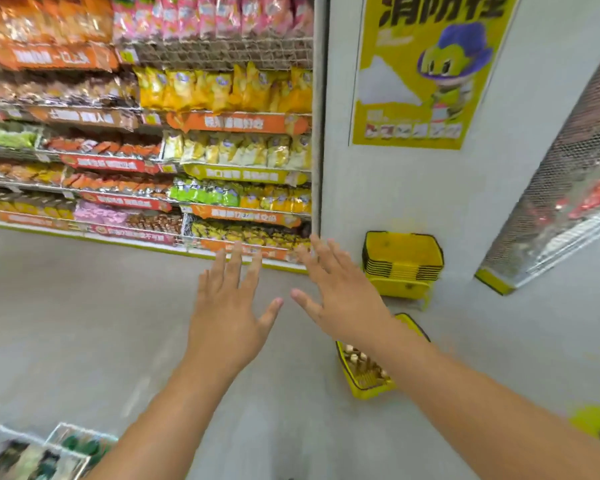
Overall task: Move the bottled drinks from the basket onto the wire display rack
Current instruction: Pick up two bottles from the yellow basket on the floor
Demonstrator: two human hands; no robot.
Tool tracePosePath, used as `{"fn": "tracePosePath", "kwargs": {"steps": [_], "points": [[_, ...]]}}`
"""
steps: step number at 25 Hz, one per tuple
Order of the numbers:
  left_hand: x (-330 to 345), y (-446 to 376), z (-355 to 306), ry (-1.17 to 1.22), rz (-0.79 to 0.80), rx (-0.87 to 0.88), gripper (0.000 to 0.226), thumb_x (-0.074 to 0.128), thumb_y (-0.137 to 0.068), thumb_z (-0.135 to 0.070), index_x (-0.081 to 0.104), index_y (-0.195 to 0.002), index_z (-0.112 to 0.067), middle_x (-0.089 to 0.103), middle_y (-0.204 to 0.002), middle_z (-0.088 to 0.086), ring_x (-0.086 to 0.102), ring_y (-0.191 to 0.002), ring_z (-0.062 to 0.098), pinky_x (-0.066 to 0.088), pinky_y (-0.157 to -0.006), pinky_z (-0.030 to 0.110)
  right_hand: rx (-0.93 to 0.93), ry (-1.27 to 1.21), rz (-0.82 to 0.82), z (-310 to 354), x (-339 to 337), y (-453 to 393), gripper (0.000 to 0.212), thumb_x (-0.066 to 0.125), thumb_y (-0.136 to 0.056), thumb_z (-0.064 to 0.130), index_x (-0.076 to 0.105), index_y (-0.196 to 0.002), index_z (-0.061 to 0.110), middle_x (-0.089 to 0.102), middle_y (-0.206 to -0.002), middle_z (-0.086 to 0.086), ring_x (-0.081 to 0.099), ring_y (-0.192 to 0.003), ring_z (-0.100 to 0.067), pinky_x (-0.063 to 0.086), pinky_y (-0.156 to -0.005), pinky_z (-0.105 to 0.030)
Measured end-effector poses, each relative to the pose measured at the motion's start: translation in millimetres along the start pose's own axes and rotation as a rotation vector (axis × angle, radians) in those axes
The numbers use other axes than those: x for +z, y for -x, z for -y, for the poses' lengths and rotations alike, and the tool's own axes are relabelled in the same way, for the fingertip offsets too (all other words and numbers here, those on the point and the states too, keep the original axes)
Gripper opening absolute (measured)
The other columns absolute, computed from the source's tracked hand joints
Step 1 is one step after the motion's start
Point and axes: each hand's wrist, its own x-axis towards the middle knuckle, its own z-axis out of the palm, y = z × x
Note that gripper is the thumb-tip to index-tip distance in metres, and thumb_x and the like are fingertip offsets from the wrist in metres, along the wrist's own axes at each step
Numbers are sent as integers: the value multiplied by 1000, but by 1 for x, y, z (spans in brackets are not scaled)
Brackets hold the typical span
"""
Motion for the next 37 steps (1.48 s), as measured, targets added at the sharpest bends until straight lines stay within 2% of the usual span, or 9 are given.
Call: {"fn": "tracePosePath", "kwargs": {"steps": [5, 9, 12, 17, 21, 25, 28, 34, 37], "points": [[55, -94, -47, 100, 2, 191, 85, 29, -90, -71, 33, -159, -21, 20, -169, 13, 20, -154, 37, 23, -123, 56, 188, 120, -25, -81, 0, -14, 77, 34, -95, 62, 38, -157, 16, 31, -166, -11, 26, -154, -35, 33, -121, -52], [86, -160, -91, 181, 38, 296, 86, 25, -89, -72, 30, -159, -22, 17, -170, 12, 16, -156, 35, 23, -122, 56, 377, 113, -40, -147, -4, -19, 82, 27, -92, 65, 27, -162, 21, 16, -171, -5, 10, -158, -29, 23, -125, -52], [108, -190, -122, 233, 77, 389, 85, 26, -90, -70, 29, -160, -22, 18, -169, 11, 16, -156, 34, 25, -122, 58, 456, 129, -60, -183, -4, -18, 81, 29, -93, 65, 27, -161, 21, 18, -170, -5, 13, -158, -30, 24, -125, -51], [146, -227, -174, 252, 98, 448, 83, 27, -91, -71, 26, -160, -25, 17, -170, 8, 15, -157, 33, 22, -122, 57, 503, 102, -37, -242, 2, -17, 81, 27, -96, 66, 27, -162, 19, 17, -171, -6, 10, -158, -29, 23, -126, -48], [178, -251, -221, 236, 120, 420, 83, 29, -91, -70, 24, -160, -25, 16, -170, 8, 13, -157, 32, 21, -124, 57, 462, 71, -7, -307, 14, -24, 81, 26, -96, 66, 21, -163, 21, 11, -172, -3, 4, -159, -26, 21, -127, -47], [207, -268, -268, 235, 138, 307, 82, 28, -92, -69, 28, -160, -24, 15, -171, 7, 13, -157, 30, 22, -124, 53, 385, 13, 24, -379, 23, -36, 81, 23, -95, 66, 18, -164, 22, 6, -172, 0, -1, -159, -23, 19, -127, -47], [231, -271, -291, 244, 194, 215, 82, 25, -93, -70, 23, -162, -25, 9, -172, 6, 9, -158, 29, 21, -125, 53, 320, -10, 95, -419, 36, -47, 81, 24, -95, 65, 17, -164, 22, 7, -172, 0, 0, -159, -23, 21, -126, -49], [288, -288, -293, 229, 288, 109, 80, 34, -93, -67, 27, -160, -23, 19, -169, 10, 20, -155, 35, 29, -121, 56, 228, -69, 215, -462, 95, -87, 82, 30, -95, 64, 21, -163, 19, 9, -172, 0, 5, -159, -23, 17, -128, -42], [329, -306, -278, 246, 361, 84, 79, 35, -94, -65, 32, -158, -20, 23, -168, 11, 22, -155, 35, 32, -119, 57, 254, -92, 312, -473, 136, -104, 79, 34, -97, 61, 24, -162, 17, 14, -171, -2, 12, -158, -25, 24, -126, -42]]}}
